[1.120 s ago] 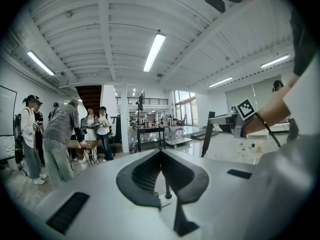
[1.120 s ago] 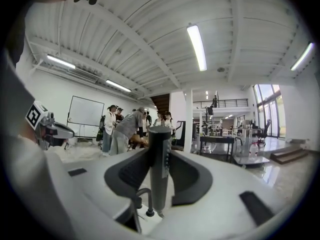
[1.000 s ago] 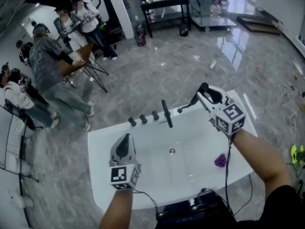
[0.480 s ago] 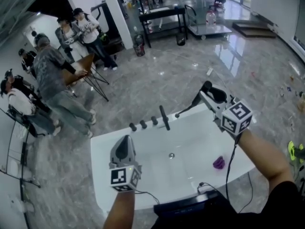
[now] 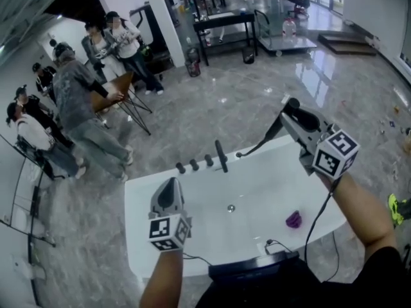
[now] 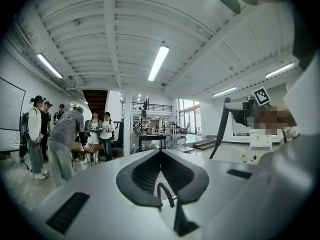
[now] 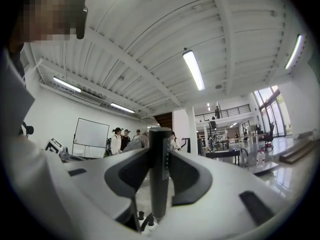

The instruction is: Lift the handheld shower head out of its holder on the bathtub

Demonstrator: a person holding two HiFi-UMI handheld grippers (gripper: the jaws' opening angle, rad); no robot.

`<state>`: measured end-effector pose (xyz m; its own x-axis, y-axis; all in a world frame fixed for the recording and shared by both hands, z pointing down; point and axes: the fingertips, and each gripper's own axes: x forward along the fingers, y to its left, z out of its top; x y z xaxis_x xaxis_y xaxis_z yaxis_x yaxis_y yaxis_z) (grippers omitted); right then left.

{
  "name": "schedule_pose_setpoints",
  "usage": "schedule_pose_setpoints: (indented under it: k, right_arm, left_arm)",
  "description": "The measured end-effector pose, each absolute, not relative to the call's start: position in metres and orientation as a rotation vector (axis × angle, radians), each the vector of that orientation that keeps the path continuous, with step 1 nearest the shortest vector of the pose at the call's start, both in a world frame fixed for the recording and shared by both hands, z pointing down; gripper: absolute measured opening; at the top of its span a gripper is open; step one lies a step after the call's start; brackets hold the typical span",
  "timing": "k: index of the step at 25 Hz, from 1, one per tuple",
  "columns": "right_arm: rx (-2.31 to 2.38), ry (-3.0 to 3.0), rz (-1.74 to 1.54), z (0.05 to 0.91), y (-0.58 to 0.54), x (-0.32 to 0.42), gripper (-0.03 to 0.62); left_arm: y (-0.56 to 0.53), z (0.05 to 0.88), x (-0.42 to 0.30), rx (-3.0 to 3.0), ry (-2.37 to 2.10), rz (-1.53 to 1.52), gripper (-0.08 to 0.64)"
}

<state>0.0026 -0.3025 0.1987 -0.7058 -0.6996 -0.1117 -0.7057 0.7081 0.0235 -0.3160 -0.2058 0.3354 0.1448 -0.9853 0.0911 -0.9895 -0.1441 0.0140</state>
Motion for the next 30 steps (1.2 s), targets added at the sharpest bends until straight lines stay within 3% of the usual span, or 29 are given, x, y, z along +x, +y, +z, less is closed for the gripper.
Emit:
schedule_pose_setpoints:
  k: [19,30]
  right_arm:
    - [-1.085,2.799,0.155,0.111,-0.238,0.055,0.138]
    - [-1.089,2.770,0.106,0.119,-0.242,0.063,0.137]
  left_arm:
    - [-0.184,0.302,-0.293,2.344,-2.028,0.029,0.009]
    - [-0.168,0.311,-0.302,2.302,-2.036,0.042,0.009]
